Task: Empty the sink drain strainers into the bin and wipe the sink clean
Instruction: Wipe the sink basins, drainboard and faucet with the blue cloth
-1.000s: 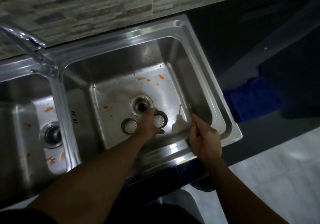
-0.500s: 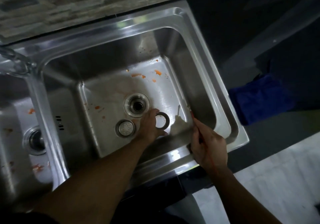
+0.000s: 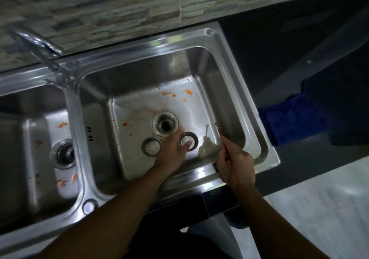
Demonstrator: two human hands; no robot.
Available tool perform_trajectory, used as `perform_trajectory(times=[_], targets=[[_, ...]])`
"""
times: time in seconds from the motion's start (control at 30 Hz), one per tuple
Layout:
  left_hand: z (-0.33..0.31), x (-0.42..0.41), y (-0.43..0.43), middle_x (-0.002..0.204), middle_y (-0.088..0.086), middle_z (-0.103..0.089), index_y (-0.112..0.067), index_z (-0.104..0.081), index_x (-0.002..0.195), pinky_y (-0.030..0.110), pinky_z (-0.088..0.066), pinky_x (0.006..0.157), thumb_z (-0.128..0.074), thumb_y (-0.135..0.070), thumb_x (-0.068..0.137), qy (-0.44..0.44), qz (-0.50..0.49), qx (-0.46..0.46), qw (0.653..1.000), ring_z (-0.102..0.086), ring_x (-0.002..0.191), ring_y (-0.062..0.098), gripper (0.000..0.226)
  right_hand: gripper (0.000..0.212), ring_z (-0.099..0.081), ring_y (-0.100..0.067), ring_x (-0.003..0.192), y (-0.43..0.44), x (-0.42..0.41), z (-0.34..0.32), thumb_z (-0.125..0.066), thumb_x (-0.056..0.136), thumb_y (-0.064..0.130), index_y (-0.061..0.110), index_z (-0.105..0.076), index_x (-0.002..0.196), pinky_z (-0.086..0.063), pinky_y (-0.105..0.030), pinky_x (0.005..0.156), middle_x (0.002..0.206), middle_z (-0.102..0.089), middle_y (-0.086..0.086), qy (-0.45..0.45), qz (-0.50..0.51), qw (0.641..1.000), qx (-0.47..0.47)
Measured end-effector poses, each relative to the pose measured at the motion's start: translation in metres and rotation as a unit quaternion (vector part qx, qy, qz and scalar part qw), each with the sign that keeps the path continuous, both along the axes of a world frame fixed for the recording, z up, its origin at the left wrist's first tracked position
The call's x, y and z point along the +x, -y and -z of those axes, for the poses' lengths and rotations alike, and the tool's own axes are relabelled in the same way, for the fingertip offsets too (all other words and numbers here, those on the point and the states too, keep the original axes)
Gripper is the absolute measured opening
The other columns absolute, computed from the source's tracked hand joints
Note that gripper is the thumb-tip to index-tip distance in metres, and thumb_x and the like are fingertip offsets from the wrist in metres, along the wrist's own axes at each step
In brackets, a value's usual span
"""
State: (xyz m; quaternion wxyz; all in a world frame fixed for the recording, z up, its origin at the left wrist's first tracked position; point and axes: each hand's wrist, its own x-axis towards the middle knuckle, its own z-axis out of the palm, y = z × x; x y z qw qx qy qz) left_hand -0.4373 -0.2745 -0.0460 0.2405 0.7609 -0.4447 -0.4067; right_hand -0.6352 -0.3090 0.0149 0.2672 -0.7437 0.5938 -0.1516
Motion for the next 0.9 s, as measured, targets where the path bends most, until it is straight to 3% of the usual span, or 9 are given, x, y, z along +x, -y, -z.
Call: perform_trajectory(times=[0.1, 0.23, 0.3, 0.43, 0.53, 0.6, 0.67, 0.77, 0.9], targets=[[-0.022, -0.014, -0.031, 0.138, 0.004, -0.061, -0.016, -0.058, 0.136, 0.030, -0.040, 0.110, -0.055, -0.036, 0.100, 0.011, 0.033, -0.019, 0.999, -0.054, 0.130, 0.020, 0.042, 0.038, -0.062, -0.006, 0.064, -0.002, 0.002, -0.005, -0.051, 0.100, 0.016, 0.027, -0.061, 0.135, -0.058, -0.024, 0.067, 0.081, -0.072, 0.002, 0.036, -0.012, 0.999, -0.017], [-0.037, -0.028, -0.065, 0.118, 0.001, -0.071, -0.023, -0.067, 0.120, 0.033, -0.049, 0.095, -0.036, -0.053, 0.099, 0.119, 0.094, -0.029, 0.988, -0.064, 0.109, 0.020, 0.048, 0.043, -0.064, -0.015, 0.062, -0.002, -0.002, -0.015, -0.054, 0.099, 0.011, 0.025, -0.059, 0.139, -0.056, -0.030, 0.063, 0.077, -0.070, -0.002, 0.077, -0.017, 0.997, -0.015], [-0.040, -0.033, -0.070, 0.119, -0.001, -0.069, -0.025, -0.063, 0.124, 0.034, -0.047, 0.097, -0.030, -0.056, 0.097, 0.187, 0.132, -0.020, 0.973, -0.063, 0.109, 0.021, 0.052, 0.043, -0.063, -0.012, 0.061, 0.003, -0.008, -0.019, -0.051, 0.101, 0.012, 0.026, -0.056, 0.141, -0.057, -0.033, 0.063, 0.076, -0.068, 0.001, 0.102, -0.047, 0.994, 0.005], [-0.048, -0.056, -0.064, 0.141, 0.004, -0.056, -0.020, -0.047, 0.141, 0.035, -0.037, 0.109, -0.022, -0.057, 0.099, 0.209, 0.175, -0.015, 0.962, -0.052, 0.127, 0.022, 0.061, 0.039, -0.062, 0.000, 0.066, 0.030, -0.024, -0.028, -0.046, 0.105, 0.021, 0.038, -0.051, 0.139, -0.052, -0.013, 0.061, 0.078, -0.060, 0.015, 0.104, -0.102, 0.989, -0.029], [-0.052, -0.083, -0.052, 0.163, 0.004, -0.031, -0.020, -0.032, 0.154, 0.038, -0.019, 0.125, -0.018, -0.057, 0.102, 0.185, 0.178, 0.011, 0.966, -0.026, 0.152, 0.021, 0.065, 0.042, -0.061, 0.013, 0.097, 0.067, -0.028, -0.030, -0.045, 0.106, 0.024, 0.042, -0.046, 0.144, -0.045, -0.004, 0.084, 0.117, -0.065, 0.015, 0.127, -0.119, 0.983, -0.059], [-0.049, -0.097, -0.043, 0.169, 0.001, -0.015, -0.020, -0.019, 0.159, 0.036, -0.005, 0.128, -0.013, -0.054, 0.104, 0.188, 0.175, 0.024, 0.966, -0.008, 0.157, 0.019, 0.065, 0.041, -0.041, 0.021, 0.128, 0.098, -0.033, -0.031, -0.043, 0.108, 0.026, 0.043, -0.042, 0.146, -0.034, -0.006, 0.107, 0.144, -0.051, 0.017, 0.147, -0.128, 0.979, -0.051], [-0.047, -0.104, -0.037, 0.170, 0.001, -0.006, -0.019, -0.011, 0.161, 0.034, 0.004, 0.127, -0.009, -0.048, 0.106, 0.201, 0.180, 0.029, 0.962, 0.002, 0.157, 0.017, 0.062, 0.048, -0.039, 0.008, 0.139, 0.132, -0.042, -0.033, -0.043, 0.107, 0.023, 0.040, -0.036, 0.151, -0.037, -0.024, 0.116, 0.154, -0.044, 0.011, 0.117, -0.162, 0.978, -0.060], [-0.042, -0.104, -0.033, 0.169, 0.004, -0.006, -0.015, -0.011, 0.161, 0.036, 0.002, 0.128, -0.009, -0.042, 0.106, 0.227, 0.178, 0.026, 0.957, 0.001, 0.157, 0.019, 0.061, 0.056, -0.053, -0.026, 0.134, 0.180, -0.053, -0.028, -0.041, 0.101, 0.025, 0.038, -0.027, 0.154, -0.047, -0.052, 0.109, 0.152, -0.045, -0.001, 0.050, -0.201, 0.975, -0.079], [-0.038, -0.104, -0.033, 0.168, 0.004, -0.014, -0.015, -0.015, 0.160, 0.038, -0.007, 0.128, -0.010, -0.041, 0.105, 0.238, 0.194, 0.027, 0.951, -0.007, 0.157, 0.020, 0.062, 0.053, -0.042, -0.038, 0.142, 0.232, -0.056, -0.007, -0.038, 0.101, 0.012, 0.022, -0.032, 0.153, -0.036, -0.059, 0.115, 0.163, -0.030, -0.003, -0.048, -0.210, 0.972, -0.097]])
